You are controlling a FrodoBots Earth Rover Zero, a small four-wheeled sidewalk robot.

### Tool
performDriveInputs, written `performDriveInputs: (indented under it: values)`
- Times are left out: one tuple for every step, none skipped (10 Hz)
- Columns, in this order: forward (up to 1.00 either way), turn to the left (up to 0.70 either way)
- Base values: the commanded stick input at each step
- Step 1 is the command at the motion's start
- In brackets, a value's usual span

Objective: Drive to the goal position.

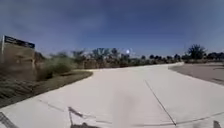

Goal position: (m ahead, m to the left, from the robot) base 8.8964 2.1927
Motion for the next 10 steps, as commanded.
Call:
performDriveInputs:
  values:
    - [0.85, 0.00]
    - [0.85, 0.00]
    - [0.85, 0.00]
    - [0.85, 0.00]
    - [0.85, 0.00]
    - [0.85, 0.00]
    - [0.85, 0.00]
    - [0.85, 0.00]
    - [0.85, 0.00]
    - [0.85, 0.00]
